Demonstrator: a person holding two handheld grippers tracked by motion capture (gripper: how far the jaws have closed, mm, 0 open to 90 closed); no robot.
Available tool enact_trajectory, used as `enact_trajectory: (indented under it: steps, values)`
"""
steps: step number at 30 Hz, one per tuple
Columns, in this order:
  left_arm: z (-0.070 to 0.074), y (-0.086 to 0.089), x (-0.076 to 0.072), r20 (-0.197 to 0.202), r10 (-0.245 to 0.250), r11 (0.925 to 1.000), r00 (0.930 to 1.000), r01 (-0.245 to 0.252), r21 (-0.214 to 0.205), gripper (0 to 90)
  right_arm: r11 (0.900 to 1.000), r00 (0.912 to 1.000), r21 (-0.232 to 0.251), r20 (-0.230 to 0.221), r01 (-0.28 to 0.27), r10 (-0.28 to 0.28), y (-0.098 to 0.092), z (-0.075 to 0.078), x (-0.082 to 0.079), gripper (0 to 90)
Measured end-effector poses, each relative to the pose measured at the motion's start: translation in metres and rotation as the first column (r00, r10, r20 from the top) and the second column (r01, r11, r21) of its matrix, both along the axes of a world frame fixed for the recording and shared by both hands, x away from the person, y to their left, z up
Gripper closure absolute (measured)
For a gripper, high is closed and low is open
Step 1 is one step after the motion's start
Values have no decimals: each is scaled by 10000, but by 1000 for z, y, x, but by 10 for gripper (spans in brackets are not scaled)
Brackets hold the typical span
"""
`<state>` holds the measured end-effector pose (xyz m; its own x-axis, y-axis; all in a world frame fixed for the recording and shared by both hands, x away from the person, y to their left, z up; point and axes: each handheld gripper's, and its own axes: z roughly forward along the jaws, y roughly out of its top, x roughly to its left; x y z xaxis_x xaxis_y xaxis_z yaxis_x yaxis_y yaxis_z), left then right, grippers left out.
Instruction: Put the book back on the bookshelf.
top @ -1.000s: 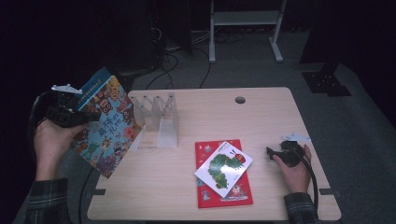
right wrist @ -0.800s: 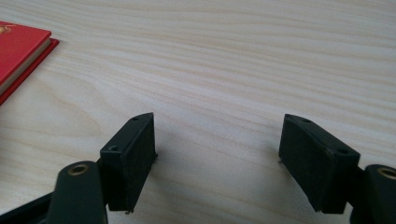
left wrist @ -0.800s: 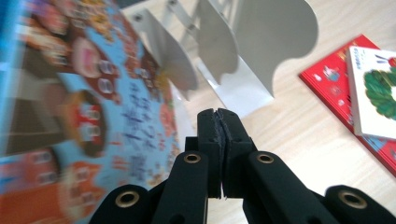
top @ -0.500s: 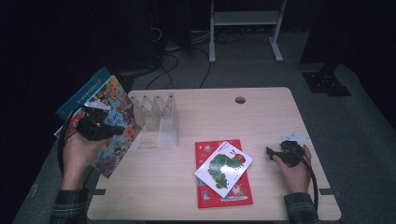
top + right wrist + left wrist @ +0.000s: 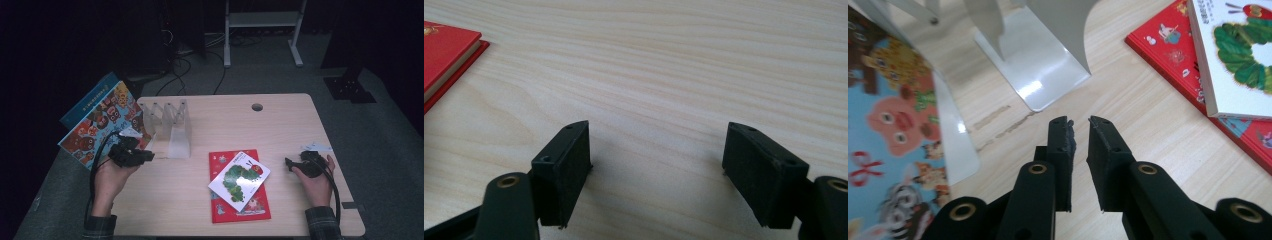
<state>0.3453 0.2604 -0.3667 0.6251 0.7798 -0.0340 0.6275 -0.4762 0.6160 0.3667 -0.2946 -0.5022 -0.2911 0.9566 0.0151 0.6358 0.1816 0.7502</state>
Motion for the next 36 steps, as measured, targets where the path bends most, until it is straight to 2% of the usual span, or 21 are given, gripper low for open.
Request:
enact_trajectory:
  steps: [9,13,14,15,16,19,21,26,27,28,29,32,33,35,36]
  values:
    - [-50,-14,-7,-196,-243,9996,9995,240,-119,687,10000,10000,12,0,14,-14,0,0,-2,265]
    - [-68,-19,-10,-333,-448,9990,9984,445,-100,633,10000,10000,17,65,-34,34,0,0,-4,319]
    - [-75,-21,-11,-292,-487,9988,9984,488,20,594,10000,9999,38,92,-74,74,1,1,-6,354]
    - [-75,-21,-11,-292,-487,9988,9984,488,20,586,10000,9999,38,92,-74,74,1,1,-6,354]
    - [-81,-22,-12,-310,-500,9987,9983,501,4,586,10000,9999,26,90,-88,88,1,1,-7,373]
    - [-91,-23,-13,-333,-539,9985,9980,541,44,495,9998,9997,-24,158,-179,179,2,1,-11,425]
    - [-95,-23,-13,-342,-508,9984,9981,516,238,446,9994,9994,-126,130,-324,325,3,3,-13,458]
    - [-103,-22,-13,5,-622,9980,9981,622,133,349,9966,9964,-49,220,-818,819,7,10,-24,578]
    - [-105,-22,-12,4,-639,9977,9980,639,211,333,9952,9949,62,253,-974,972,8,12,-27,622]
    - [-109,-21,-11,22,-533,9986,9986,533,63,274,9898,9902,321,174,-1387,1382,9,14,-33,682]
    - [-109,-21,-11,22,-533,9986,9986,533,63,268,9898,9902,321,174,-1387,1382,9,14,-33,682]
    - [-112,-19,-11,164,-516,9986,9985,518,-106,234,9785,9801,557,100,-1985,1983,13,18,-44,810]
    - [-114,-18,-11,229,-558,9984,9982,561,-117,198,9730,9750,615,86,-2223,2222,14,19,-47,850]
    - [-119,-18,-11,449,-687,9976,9966,690,-39,180,9616,9645,754,95,-2640,2641,19,21,-53,892]
    - [-120,-18,-12,555,-750,9972,9956,752,-23,158,9499,9531,804,56,-3020,3025,24,22,-57,894]
